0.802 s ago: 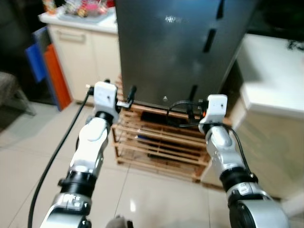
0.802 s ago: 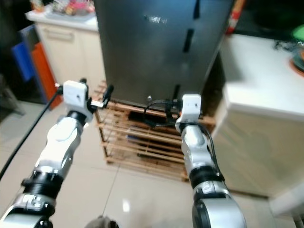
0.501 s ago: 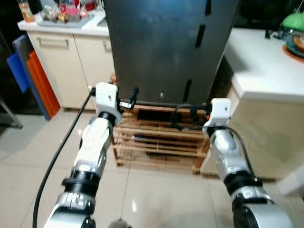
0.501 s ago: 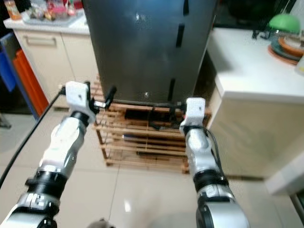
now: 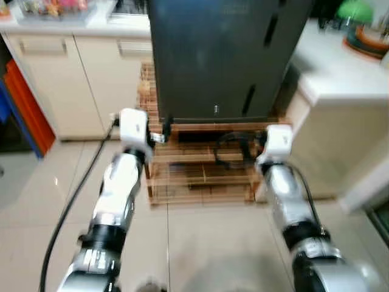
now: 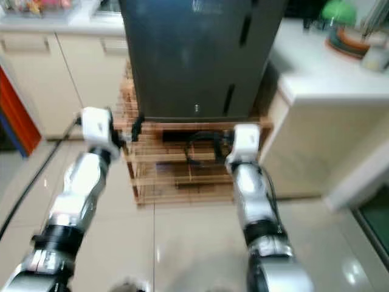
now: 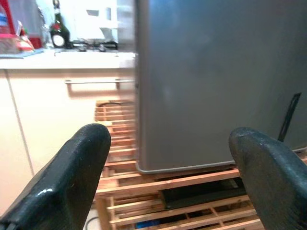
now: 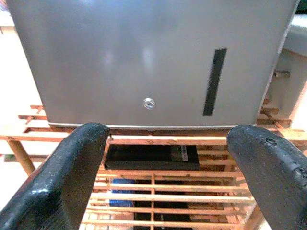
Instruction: Restocking fridge
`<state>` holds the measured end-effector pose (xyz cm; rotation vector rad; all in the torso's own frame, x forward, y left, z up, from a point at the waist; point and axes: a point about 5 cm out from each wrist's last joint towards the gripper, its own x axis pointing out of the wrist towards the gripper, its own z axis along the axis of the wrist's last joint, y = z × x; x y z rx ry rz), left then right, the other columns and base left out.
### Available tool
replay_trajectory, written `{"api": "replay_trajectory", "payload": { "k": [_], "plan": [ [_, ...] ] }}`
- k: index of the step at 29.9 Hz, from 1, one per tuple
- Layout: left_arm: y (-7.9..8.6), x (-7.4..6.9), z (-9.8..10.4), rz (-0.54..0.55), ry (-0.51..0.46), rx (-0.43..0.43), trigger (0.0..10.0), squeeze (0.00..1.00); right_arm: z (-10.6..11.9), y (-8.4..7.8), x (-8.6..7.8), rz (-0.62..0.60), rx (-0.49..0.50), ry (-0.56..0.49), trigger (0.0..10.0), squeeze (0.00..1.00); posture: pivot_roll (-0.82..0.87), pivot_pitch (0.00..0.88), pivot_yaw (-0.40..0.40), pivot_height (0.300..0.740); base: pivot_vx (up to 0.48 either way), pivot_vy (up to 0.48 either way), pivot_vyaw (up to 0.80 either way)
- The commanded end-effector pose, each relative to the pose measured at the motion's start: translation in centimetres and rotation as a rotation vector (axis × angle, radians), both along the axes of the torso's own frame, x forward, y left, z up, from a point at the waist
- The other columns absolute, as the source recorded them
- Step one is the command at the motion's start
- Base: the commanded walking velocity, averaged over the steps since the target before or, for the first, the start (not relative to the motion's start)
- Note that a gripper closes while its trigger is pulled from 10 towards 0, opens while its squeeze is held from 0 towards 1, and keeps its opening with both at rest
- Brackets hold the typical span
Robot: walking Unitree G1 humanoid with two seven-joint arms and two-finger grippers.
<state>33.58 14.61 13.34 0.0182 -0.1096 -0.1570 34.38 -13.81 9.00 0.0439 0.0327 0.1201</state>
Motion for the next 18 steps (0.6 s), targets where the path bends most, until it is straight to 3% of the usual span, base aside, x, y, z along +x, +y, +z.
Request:
{"api": "replay_trajectory", "payload": {
  "k": [1, 3, 7, 10, 12, 13, 15, 16, 17, 18],
  "plan": [
    [-1.5, -0.1, 0.1, -0.038, 0.006, -0.022, 10.0, 0.00, 0.3, -2.1, -0.1, -0.052, -0.014, -0.025, 10.0, 0.00, 0.02, 0.000, -0.020, 0.740, 0.000, 0.480, 0.00],
    [-3.3, -0.1, 0.0, -0.072, 0.018, -0.036, 10.0, 0.00, 0.5, -3.8, -0.2, -0.067, -0.077, -0.036, 10.0, 0.00, 0.03, 0.000, -0.031, 0.740, 0.000, 0.480, 0.00],
    [-4.3, -0.1, -0.2, -0.079, 0.033, -0.031, 10.0, 0.00, 0.7, -5.1, 0.2, -0.113, -0.068, -0.014, 10.0, 0.00, 0.03, 0.000, -0.065, 0.740, 0.000, 0.480, -0.34],
    [-4.2, 0.0, -0.4, -0.060, 0.034, -0.028, 10.0, 0.00, 1.6, -4.1, 0.8, -0.058, -0.079, -0.033, 10.0, 0.00, 0.04, 0.000, -0.090, 0.740, 0.000, 0.480, -0.80],
    [-2.7, -0.3, -0.7, 0.010, 0.043, -0.031, 10.0, 0.00, 1.6, -1.7, 0.8, 0.048, -0.082, -0.041, 10.0, 0.00, 0.08, 0.000, -0.127, 0.740, 0.000, 0.480, -0.80],
    [-2.7, -0.3, -0.7, 0.010, 0.043, -0.031, 10.0, 0.00, 1.6, -1.7, 0.8, 0.048, -0.082, -0.041, 10.0, 0.00, 0.08, 0.000, -0.127, 0.740, 0.000, 0.480, -0.80],
    [-1.2, -0.8, -1.7, 0.069, 0.064, -0.010, 10.0, 0.00, 0.5, 0.8, -0.2, 0.139, -0.080, -0.026, 10.0, 0.00, 0.10, 0.000, -0.144, 0.740, 0.000, 0.480, -0.80],
    [-1.2, -0.8, -1.7, 0.069, 0.064, -0.010, 10.0, 0.00, 0.5, 0.8, -0.2, 0.139, -0.080, -0.026, 10.0, 0.00, 0.10, 0.000, -0.144, 0.740, 0.000, 0.480, -0.80],
    [0.1, -1.4, -2.4, 0.117, 0.091, 0.001, 10.0, 0.00, -0.7, 2.5, -1.5, 0.194, -0.062, -0.002, 10.0, 0.00, 0.11, 0.000, -0.146, 0.740, 0.000, 0.480, 0.00],
    [0.1, -1.4, -2.4, 0.117, 0.091, 0.001, 10.0, 0.00, -0.7, 2.5, -1.5, 0.194, -0.062, -0.002, 10.0, 0.00, 0.11, 0.000, -0.146, 0.740, 0.000, 0.480, 0.00]
  ]
}}
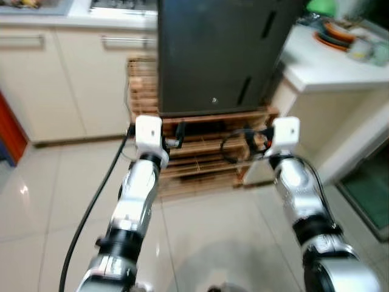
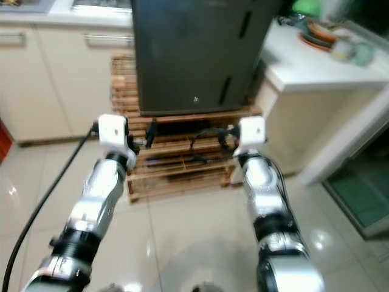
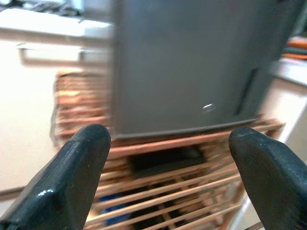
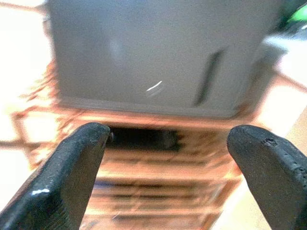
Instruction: Restocking fridge
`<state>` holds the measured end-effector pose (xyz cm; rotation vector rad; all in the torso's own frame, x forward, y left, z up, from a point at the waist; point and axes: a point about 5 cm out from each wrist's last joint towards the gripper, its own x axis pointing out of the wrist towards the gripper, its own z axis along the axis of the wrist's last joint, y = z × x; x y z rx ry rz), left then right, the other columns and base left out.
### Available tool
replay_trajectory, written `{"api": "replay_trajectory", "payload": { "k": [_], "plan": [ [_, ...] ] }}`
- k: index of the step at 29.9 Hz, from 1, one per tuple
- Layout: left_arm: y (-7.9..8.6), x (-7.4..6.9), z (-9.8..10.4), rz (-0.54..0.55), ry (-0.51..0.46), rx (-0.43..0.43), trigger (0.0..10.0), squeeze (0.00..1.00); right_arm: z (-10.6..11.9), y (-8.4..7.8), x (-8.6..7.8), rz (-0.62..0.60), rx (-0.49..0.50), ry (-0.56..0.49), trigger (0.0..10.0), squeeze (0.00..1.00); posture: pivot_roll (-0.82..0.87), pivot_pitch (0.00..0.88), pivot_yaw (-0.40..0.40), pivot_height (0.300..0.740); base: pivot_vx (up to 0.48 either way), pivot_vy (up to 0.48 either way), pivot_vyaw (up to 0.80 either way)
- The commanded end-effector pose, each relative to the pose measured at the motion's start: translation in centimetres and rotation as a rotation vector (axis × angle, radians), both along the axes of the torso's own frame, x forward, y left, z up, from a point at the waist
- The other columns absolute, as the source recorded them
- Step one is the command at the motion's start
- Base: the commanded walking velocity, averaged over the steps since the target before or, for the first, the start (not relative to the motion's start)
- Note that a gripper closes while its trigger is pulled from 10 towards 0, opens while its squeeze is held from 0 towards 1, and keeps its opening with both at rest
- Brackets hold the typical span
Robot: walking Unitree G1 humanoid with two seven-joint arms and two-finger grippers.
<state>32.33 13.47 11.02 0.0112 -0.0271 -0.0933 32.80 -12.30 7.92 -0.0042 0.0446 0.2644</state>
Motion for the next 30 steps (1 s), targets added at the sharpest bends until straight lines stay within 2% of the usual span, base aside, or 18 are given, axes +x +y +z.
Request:
{"api": "replay_trajectory", "payload": {
  "k": [1, 2, 5, 7, 8, 10, 11, 14, 15, 16, 18, 20, 21, 22, 24, 26, 30],
  "plan": [
    [1.6, -0.3, -0.4, 0.063, 0.016, 0.010, 10.0, 0.00, -0.2, 1.4, -0.4, 0.053, 0.000, 0.004, 10.0, 0.00, 0.11, 0.000, -0.143, 0.740, 0.000, 0.480, 0.00],
    [1.9, -0.7, -0.5, 0.047, 0.014, 0.042, 10.0, 0.00, -0.8, 1.8, -1.3, 0.055, 0.019, 0.019, 10.0, 0.00, 0.10, 0.000, -0.129, 0.740, 0.000, 0.480, 0.00],
    [1.9, -0.7, -0.4, 0.011, 0.007, 0.083, 10.0, 0.00, -1.5, 1.2, -2.0, 0.023, 0.017, 0.038, 10.0, 0.00, 0.08, 0.000, -0.104, 0.740, 0.000, 0.480, 0.00],
    [1.3, -0.4, -0.2, -0.050, 0.000, 0.126, 10.0, 0.00, -2.4, -0.7, -2.6, -0.072, 0.024, 0.055, 10.0, 0.00, 0.02, 0.000, -0.025, 0.740, 0.000, 0.000, 0.00],
    [1.1, -0.2, -0.1, -0.062, 0.001, 0.139, 10.0, 0.00, -2.5, -1.1, -2.8, -0.096, 0.025, 0.054, 10.0, 0.00, 0.02, 0.000, -0.025, 0.740, 0.000, 0.000, 0.00],
    [-0.4, 0.2, 0.2, -0.130, -0.013, 0.143, 10.0, 0.00, -2.4, -2.7, -3.2, -0.168, 0.017, 0.038, 10.0, 0.00, -0.06, 0.000, 0.046, 0.740, 0.000, 0.000, 0.00],
    [-0.4, 0.2, 0.2, -0.130, -0.013, 0.143, 10.0, 0.00, -2.4, -2.7, -3.2, -0.168, 0.017, 0.038, 10.0, 0.00, -0.06, 0.000, 0.046, 0.740, 0.000, 0.000, 0.00],
    [-2.0, 0.5, 1.3, -0.209, -0.079, 0.132, 10.0, 0.00, -1.5, -5.0, -3.4, -0.270, 0.024, -0.002, 10.0, 0.00, -0.10, 0.000, 0.061, 0.740, 0.087, 0.000, 0.00],
    [-1.9, 0.8, 1.6, -0.187, -0.081, 0.092, 10.0, 0.00, -1.0, -6.1, -3.6, -0.301, 0.020, -0.018, 10.0, 0.00, -0.11, 0.000, 0.046, 0.740, 0.465, 0.000, 0.00],
    [-1.9, 0.9, 1.7, -0.177, -0.079, 0.076, 10.0, 0.00, -0.9, -6.4, -3.6, -0.306, 0.015, -0.023, 10.0, 0.00, -0.11, 0.000, 0.046, 0.740, 0.465, 0.000, 0.00],
    [-1.9, 1.1, 1.8, -0.167, -0.088, 0.079, 10.0, 0.00, -0.7, -7.3, -3.7, -0.330, 0.016, -0.025, 10.0, 0.00, -0.11, 0.000, 0.035, 0.740, 0.461, 0.000, 0.00],
    [-1.8, 1.4, 2.3, -0.144, -0.111, 0.082, 10.0, 0.00, 0.1, -8.4, -3.1, -0.388, 0.064, -0.042, 10.0, 0.00, -0.10, 0.000, 0.008, 0.740, 0.461, 0.000, 0.00],
    [-1.8, 1.4, 2.3, -0.144, -0.111, 0.082, 10.0, 0.00, 0.1, -8.4, -3.1, -0.388, 0.064, -0.042, 10.0, 0.00, -0.10, 0.000, 0.008, 0.740, 0.461, 0.000, 0.00],
    [-1.6, 1.5, 2.9, -0.131, -0.137, 0.075, 10.0, 0.00, 0.9, -9.2, -2.5, -0.434, 0.082, -0.067, 10.0, 0.00, -0.09, 0.000, -0.002, 0.740, 0.461, 0.000, 0.00],
    [-1.4, 1.7, 3.6, -0.126, -0.158, 0.077, 10.0, 0.00, 1.4, -9.7, -1.9, -0.461, 0.081, -0.077, 10.0, 0.00, -0.09, 0.000, -0.004, 0.740, 0.461, 0.000, 0.00],
    [-1.2, 2.0, 3.9, -0.127, -0.164, 0.079, 10.0, 0.00, 1.9, -10.0, -1.4, -0.474, 0.074, -0.088, 10.0, 0.00, -0.09, 0.000, -0.003, 0.740, 0.461, 0.000, 0.00],
    [-0.7, 2.5, 3.6, -0.105, -0.126, 0.031, 10.0, 0.00, 3.3, -9.7, -0.3, -0.454, 0.051, -0.120, 10.0, 0.00, -0.09, 0.000, 0.003, 0.740, 0.453, 0.000, 0.00]
  ]
}}
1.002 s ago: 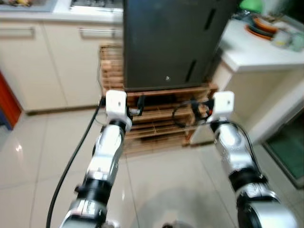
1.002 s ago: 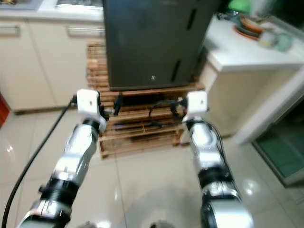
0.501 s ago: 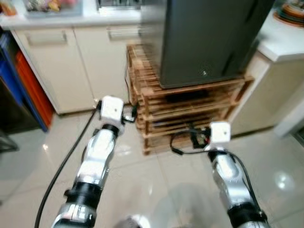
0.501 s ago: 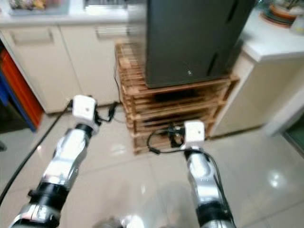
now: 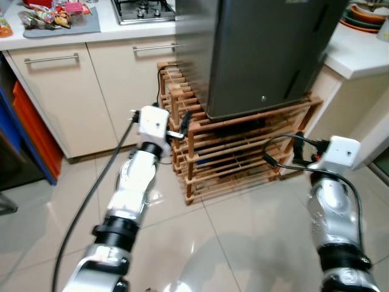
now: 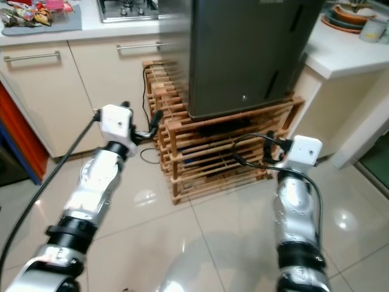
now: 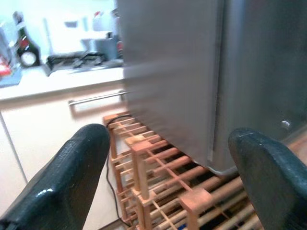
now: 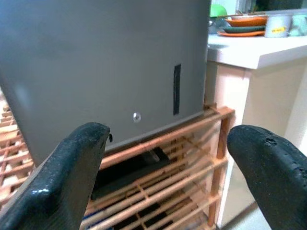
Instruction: Restocking fridge
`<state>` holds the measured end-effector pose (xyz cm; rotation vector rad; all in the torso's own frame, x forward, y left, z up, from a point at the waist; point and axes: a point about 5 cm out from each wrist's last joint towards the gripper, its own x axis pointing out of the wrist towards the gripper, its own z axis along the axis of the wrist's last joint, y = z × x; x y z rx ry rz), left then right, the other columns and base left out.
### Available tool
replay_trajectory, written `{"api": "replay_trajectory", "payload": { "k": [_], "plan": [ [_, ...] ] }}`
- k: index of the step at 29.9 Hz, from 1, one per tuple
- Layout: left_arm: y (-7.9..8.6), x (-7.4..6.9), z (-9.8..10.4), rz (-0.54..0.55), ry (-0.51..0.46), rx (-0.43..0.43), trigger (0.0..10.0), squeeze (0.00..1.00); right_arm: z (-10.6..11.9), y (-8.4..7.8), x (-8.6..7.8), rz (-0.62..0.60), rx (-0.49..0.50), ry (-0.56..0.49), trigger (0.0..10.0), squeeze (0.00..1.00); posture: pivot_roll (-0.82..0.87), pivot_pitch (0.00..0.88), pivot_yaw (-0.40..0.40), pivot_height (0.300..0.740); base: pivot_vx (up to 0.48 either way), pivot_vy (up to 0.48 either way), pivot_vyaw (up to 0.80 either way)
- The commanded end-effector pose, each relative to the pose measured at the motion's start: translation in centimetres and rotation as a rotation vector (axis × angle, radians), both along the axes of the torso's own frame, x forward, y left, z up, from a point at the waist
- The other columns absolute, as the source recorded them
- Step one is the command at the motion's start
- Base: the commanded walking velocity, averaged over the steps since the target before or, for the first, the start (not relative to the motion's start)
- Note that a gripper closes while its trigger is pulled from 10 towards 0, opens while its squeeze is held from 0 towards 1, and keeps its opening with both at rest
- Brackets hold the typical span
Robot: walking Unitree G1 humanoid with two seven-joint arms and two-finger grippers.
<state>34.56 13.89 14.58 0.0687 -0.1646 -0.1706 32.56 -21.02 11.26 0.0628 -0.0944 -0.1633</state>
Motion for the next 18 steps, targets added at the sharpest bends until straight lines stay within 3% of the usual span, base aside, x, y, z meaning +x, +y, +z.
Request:
{"api": "replay_trajectory", "payload": {
  "k": [1, 4, 9, 16, 18],
  "plan": [
    [-1.2, 0.3, 0.0, -0.029, 0.015, -0.018, 10.0, 0.00, 0.0, -1.0, -0.1, -0.026, -0.020, 0.016, 10.0, 0.00, -0.09, 0.000, 0.003, 0.740, 0.442, 0.000, 0.00],
    [-0.8, 0.6, -0.8, -0.005, 0.073, -0.075, 10.0, 0.00, 1.0, -0.4, 0.6, -0.001, -0.044, -0.019, 10.0, 0.00, -0.10, 0.000, 0.018, 0.740, 0.429, 0.081, 0.00],
    [-1.2, 0.9, -0.3, -0.022, 0.052, -0.062, 10.0, 0.00, 1.5, 0.3, 1.0, 0.013, -0.052, -0.043, 10.0, 0.00, -0.11, 0.000, 0.029, 0.740, 0.331, 0.340, 0.00],
    [-1.2, 1.3, 0.5, -0.046, 0.015, -0.045, 10.0, 0.00, 1.5, 0.8, 1.0, 0.028, -0.072, -0.045, 10.0, 0.00, -0.12, 0.000, 0.046, 0.740, 0.000, 0.465, 0.00],
    [-1.3, 1.4, 0.7, -0.053, 0.008, -0.031, 10.0, 0.00, 1.5, 0.9, 1.0, 0.031, -0.072, -0.045, 10.0, 0.00, -0.12, 0.000, 0.048, 0.740, 0.000, 0.480, -0.66]
  ]
}}
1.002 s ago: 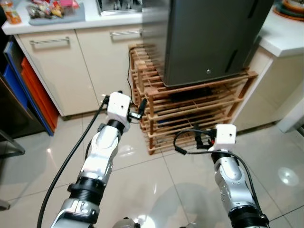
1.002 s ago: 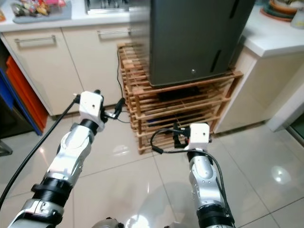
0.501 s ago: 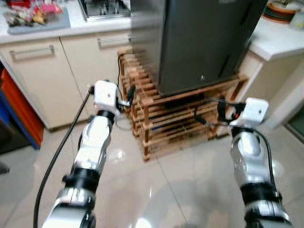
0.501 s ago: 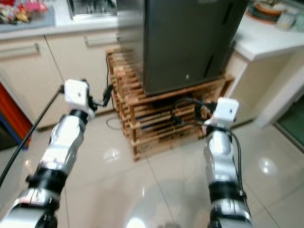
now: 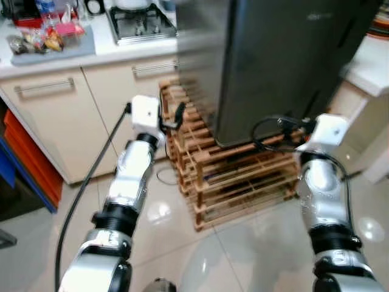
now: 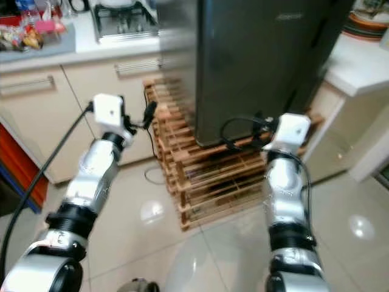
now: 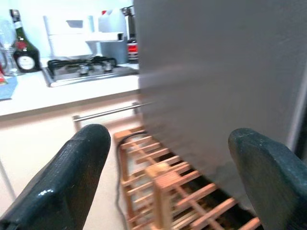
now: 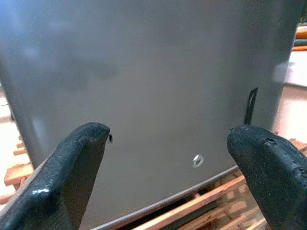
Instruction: Restocking fridge
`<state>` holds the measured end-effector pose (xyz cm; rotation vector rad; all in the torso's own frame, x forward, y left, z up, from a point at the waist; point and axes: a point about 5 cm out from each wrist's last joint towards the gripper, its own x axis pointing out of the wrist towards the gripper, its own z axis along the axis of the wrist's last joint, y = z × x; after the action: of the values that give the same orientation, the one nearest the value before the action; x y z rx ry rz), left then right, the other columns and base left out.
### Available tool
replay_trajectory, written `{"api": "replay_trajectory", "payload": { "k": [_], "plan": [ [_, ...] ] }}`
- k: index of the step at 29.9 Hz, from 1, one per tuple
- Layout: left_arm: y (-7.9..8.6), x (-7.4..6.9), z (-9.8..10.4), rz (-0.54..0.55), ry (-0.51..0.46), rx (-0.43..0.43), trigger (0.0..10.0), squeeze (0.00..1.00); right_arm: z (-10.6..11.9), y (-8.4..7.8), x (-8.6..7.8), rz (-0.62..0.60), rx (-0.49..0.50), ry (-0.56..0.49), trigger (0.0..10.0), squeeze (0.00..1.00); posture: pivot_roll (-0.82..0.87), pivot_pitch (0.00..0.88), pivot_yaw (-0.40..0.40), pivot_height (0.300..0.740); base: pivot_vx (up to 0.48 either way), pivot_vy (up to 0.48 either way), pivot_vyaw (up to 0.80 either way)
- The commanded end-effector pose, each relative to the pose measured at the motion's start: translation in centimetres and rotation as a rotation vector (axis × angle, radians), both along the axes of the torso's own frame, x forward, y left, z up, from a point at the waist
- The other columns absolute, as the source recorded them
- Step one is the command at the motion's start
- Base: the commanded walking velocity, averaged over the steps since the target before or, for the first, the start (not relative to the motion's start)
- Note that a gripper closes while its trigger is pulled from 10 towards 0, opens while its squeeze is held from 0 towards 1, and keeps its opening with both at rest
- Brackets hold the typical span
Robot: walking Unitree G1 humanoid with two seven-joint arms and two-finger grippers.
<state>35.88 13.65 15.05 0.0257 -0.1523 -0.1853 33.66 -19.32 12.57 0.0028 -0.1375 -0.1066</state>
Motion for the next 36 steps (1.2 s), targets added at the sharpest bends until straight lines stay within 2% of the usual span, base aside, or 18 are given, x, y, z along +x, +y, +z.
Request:
{"api": "replay_trajectory", "payload": {
  "k": [1, 11, 12, 14, 18, 22, 28, 36],
  "plan": [
    [-1.2, 0.2, 0.4, -0.047, -0.017, 0.028, 10.0, 0.00, 0.1, -0.8, -0.1, -0.022, -0.003, -0.007, 10.0, 0.00, -0.12, 0.000, 0.052, 0.740, 0.000, 0.480, -0.74],
    [-1.6, 1.1, 1.6, -0.077, -0.047, 0.090, 10.0, 0.00, 0.0, -0.8, -0.1, -0.020, -0.004, -0.003, 10.0, 0.00, -0.12, 0.000, 0.059, 0.740, 0.000, 0.480, -0.73],
    [-1.8, 1.1, 1.6, -0.077, -0.055, 0.132, 10.0, 0.00, 0.1, -0.7, -0.1, -0.020, -0.001, -0.018, 10.0, 0.00, -0.12, 0.000, 0.060, 0.740, 0.000, 0.000, 0.00],
    [-1.9, 1.1, 1.5, -0.077, -0.057, 0.154, 10.0, 0.00, 0.2, -0.7, -0.1, -0.020, -0.003, -0.023, 10.0, 0.00, -0.12, 0.000, 0.060, 0.740, 0.000, 0.000, 0.00],
    [-2.1, 0.9, 1.3, -0.117, -0.047, 0.093, 10.0, 0.00, 0.4, -0.6, 0.0, -0.023, -0.003, -0.031, 10.0, 0.00, -0.12, 0.000, 0.059, 0.740, 0.000, 0.000, 0.00],
    [-2.3, 0.6, 1.3, -0.133, -0.049, 0.041, 10.0, 0.00, 0.7, -0.8, -0.2, -0.050, 0.005, -0.051, 10.0, 0.00, -0.11, 0.000, 0.054, 0.740, 0.303, 0.372, 0.00],
    [-3.2, 0.4, 1.2, -0.164, -0.049, 0.039, 10.0, 0.00, 0.5, -1.0, -0.3, -0.068, 0.007, -0.045, 10.0, 0.00, -0.11, 0.000, 0.053, 0.740, 0.307, 0.370, 0.00],
    [-3.5, 0.5, 1.3, -0.188, -0.048, 0.054, 10.0, 0.00, 0.0, -0.7, -0.4, -0.064, 0.009, -0.017, 10.0, 0.00, -0.12, 0.000, 0.058, 0.740, 0.305, 0.371, -0.73]
  ]
}}
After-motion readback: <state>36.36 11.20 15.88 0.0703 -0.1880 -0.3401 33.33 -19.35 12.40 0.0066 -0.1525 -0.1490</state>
